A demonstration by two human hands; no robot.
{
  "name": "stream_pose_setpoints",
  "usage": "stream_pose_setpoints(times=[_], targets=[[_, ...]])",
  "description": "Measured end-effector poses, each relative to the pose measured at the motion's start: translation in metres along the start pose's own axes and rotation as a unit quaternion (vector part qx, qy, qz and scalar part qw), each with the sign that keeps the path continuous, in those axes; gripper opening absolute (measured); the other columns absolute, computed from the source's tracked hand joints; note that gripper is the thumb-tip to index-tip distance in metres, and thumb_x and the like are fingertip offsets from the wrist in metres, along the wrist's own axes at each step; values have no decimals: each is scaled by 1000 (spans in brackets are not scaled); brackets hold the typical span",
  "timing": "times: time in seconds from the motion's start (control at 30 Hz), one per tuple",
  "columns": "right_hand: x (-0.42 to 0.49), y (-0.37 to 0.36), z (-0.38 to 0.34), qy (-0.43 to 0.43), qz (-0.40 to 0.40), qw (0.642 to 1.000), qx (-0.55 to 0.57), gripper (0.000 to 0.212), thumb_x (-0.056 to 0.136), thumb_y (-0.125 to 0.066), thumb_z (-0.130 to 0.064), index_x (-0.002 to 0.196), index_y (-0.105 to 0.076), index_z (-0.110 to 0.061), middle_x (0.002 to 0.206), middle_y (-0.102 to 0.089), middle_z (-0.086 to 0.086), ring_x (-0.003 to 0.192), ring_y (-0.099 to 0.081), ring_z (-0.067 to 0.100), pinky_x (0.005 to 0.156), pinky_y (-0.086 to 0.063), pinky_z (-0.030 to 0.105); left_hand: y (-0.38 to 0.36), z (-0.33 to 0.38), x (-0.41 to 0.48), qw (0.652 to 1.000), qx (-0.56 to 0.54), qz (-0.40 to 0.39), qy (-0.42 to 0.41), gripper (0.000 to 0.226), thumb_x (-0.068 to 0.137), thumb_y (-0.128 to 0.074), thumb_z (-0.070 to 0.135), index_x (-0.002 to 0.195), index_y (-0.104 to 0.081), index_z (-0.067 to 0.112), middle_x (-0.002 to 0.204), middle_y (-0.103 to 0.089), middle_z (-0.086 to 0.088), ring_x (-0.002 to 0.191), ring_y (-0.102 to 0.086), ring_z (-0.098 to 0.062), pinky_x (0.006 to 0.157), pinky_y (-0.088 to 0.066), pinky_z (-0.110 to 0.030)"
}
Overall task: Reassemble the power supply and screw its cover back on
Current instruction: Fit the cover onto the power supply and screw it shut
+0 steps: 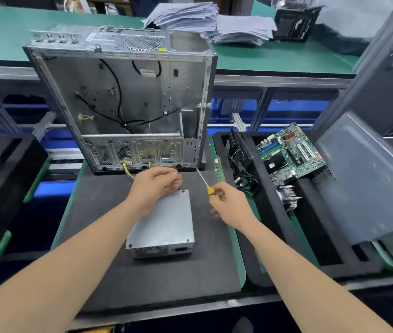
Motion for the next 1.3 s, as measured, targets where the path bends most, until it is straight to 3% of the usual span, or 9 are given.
stream_pose_setpoints(times=[0.1,0.2,0.3,0.4,0.6,0.83,1.0,1.13,1.3], targets=[[-13,6,-20,82,3,996,18,16,96,-60,-18,107,-67,-26,90,-65,-11,61,-71,16,68,-62,40,-5,-2,-2,999,-35,-23,27,15,99,-68,10,110,-69,1,101,-78,-14,93,-77,-22,80,-62,-27],[-20,10,-31,137,0,989,-53,17,96,-61,-20,110,-68,-27,95,-67,-5,67,-67,10,72,-55,29,-14,-3,-6,993,-90,-55,56,17,103,-60,10,113,-67,-1,103,-78,-13,96,-77,-19,81,-61,-24],[-25,13,-36,144,-16,985,-98,20,96,-61,-21,114,-69,-25,97,-66,-3,79,-62,14,74,-50,30,-24,-1,-10,989,-120,-68,57,17,106,-51,4,111,-66,-3,103,-78,-13,91,-77,-15,78,-60,-21],[-28,17,-36,136,-19,987,-83,20,97,-61,-21,114,-70,-25,94,-64,-7,77,-58,10,70,-44,24,-29,2,-12,987,-141,-66,46,19,107,-50,6,115,-63,-5,106,-78,-13,92,-77,-15,79,-60,-22],[-27,33,-41,145,-20,981,-123,20,95,-60,-20,111,-72,-23,96,-67,1,78,-57,14,77,-51,33,-32,4,-14,987,-144,-63,30,14,107,-52,11,110,-63,2,103,-79,-11,90,-77,-16,78,-60,-22],[-23,46,-38,176,-22,967,-185,22,102,-56,-23,117,-72,-23,89,-54,-7,81,-50,4,66,-32,12,-30,-3,-13,998,-21,-47,-20,11,106,-55,9,105,-63,1,103,-77,-21,97,-77,-29,82,-62,-29],[-21,59,-42,178,-11,980,-87,19,98,-68,-24,115,-77,-27,101,-65,-6,90,-62,11,82,-50,24,-27,0,-16,997,45,-48,-47,12,105,-57,10,105,-65,0,100,-78,-19,99,-76,-33,81,-63,-30],[-22,68,-56,139,41,986,82,6,92,-72,-14,92,-76,-20,80,-75,0,62,-69,17,63,-60,39,-20,6,-23,988,134,-47,-67,13,102,-63,9,105,-67,-3,96,-78,-19,95,-75,-38,83,-64,-40],[-25,68,-82,191,81,972,109,6,93,-73,-15,91,-67,-15,69,-72,-4,56,-68,15,52,-56,27,-15,12,-35,949,292,-67,-100,4,95,-74,13,94,-78,14,91,-78,-9,85,-74,-28,85,-62,-49]])
Point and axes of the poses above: each hand's wrist, its own x-axis towards the middle knuckle, its own y-axis out of the back of the hand, z = x × y, the point moved 2 cm from there along x, towards the middle knuckle
